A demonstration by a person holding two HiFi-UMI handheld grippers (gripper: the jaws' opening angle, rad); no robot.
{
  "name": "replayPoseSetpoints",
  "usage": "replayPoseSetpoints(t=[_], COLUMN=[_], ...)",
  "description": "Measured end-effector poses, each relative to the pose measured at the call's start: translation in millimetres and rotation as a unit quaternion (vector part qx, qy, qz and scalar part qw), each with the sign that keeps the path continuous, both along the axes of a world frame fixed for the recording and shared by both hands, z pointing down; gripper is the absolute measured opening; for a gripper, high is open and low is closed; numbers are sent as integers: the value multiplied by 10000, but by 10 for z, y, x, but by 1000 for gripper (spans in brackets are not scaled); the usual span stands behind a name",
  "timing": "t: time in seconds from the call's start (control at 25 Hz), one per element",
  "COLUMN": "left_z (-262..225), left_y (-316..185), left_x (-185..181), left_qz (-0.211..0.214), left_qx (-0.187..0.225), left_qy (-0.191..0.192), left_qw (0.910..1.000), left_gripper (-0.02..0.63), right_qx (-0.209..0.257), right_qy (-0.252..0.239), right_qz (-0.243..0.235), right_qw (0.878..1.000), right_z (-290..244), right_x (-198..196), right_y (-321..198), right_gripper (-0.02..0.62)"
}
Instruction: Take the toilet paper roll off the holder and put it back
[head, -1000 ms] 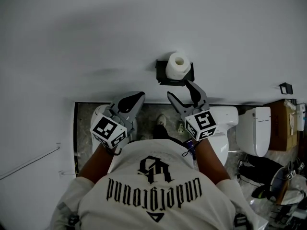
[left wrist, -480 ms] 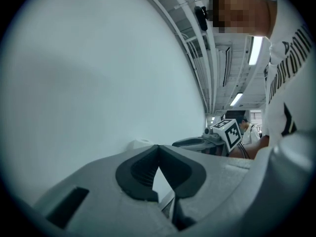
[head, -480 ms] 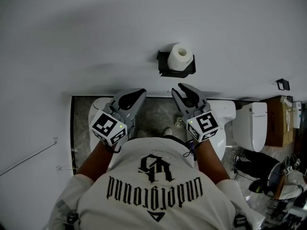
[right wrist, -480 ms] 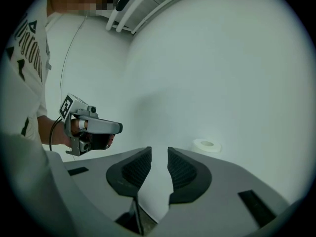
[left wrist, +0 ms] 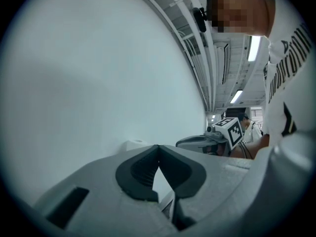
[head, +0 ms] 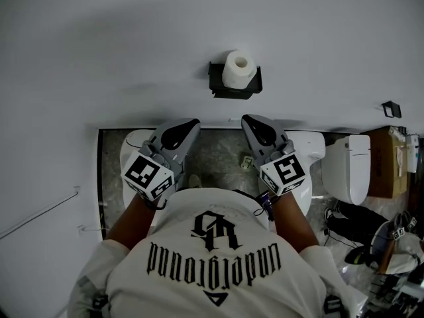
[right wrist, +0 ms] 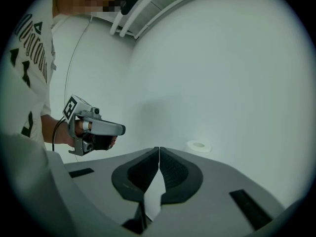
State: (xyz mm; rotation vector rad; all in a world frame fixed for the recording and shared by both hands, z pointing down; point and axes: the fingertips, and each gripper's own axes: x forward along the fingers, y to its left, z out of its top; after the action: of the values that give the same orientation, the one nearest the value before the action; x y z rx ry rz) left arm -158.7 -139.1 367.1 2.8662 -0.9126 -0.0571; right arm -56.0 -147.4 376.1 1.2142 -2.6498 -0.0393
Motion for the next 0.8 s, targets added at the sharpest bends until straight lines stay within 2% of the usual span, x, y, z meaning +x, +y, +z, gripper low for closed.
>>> replayPoseSetpoints(t=[0.24, 0.56, 0.8], left_z=[-35, 35, 19], left_y=[178, 496, 777], left_x=[288, 836, 1088], left_qz=[-91, -20, -219], left_qx=[-36, -54, -19], left_qy=[25, -153, -242], left_qw=[9999, 9999, 9995], left_gripper=[12, 12, 12], right_qx=[9, -25, 31], right_qy=[-76, -231, -302], right_qz=[-88, -282, -425], right_qw=[9999, 9993, 9986], right_z=[-40, -13, -47], right_x=[313, 759, 1040], right_y=[197, 501, 789], right_gripper=[14, 14, 14])
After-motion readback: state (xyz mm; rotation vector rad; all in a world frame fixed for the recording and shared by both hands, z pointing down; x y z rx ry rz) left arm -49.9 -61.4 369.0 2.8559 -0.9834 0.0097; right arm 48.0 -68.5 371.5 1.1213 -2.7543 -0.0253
